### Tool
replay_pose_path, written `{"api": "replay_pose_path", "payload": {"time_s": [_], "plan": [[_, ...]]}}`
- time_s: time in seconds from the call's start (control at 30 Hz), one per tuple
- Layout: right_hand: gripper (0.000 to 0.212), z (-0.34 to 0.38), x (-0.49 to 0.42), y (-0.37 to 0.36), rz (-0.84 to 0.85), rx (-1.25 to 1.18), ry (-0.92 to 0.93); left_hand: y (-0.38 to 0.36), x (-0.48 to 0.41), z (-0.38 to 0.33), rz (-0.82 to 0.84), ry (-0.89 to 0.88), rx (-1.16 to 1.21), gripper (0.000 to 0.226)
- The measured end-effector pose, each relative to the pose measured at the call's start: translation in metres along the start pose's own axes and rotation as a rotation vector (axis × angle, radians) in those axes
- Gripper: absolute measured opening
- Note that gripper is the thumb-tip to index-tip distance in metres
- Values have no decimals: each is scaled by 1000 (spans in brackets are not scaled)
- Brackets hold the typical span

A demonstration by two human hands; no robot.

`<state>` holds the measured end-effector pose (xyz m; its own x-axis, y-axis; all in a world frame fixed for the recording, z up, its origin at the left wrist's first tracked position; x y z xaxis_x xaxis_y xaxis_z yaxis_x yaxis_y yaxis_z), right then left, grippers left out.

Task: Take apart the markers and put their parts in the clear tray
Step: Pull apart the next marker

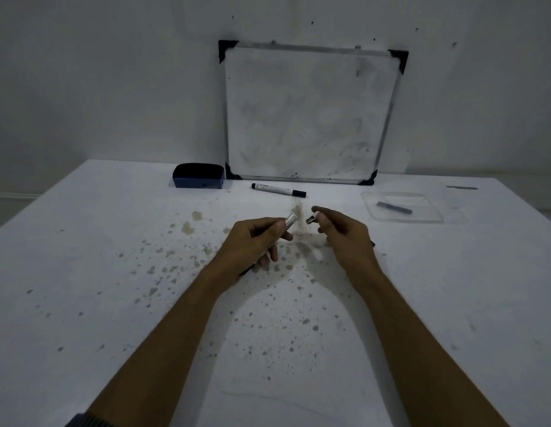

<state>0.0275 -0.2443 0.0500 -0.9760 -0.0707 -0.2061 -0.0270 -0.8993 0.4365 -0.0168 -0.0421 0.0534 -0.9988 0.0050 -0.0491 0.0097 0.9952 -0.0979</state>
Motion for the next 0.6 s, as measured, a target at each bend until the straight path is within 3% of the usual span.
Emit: {"api": "replay_pose_path", "payload": {"time_s": [0.17,0.6], "plan": [[29,-3,-1,8,3,-182,-89,-4,4,0,52,-24,-19,27],[22,10,8,-5,86,-90,56,-4,4,2,31,-82,-74,25]]}}
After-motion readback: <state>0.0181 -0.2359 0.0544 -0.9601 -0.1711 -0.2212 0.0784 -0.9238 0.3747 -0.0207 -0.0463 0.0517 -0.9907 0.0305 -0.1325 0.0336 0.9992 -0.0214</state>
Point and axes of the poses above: each hand's wrist, its own x-axis away from the middle knuckle, its own y-axis out of the back of the hand, z = x × y, the point moved 3 cm from there along -x, towards the middle knuckle, and after that the axes turned 14 degrees about x, right-handed, at the moved point
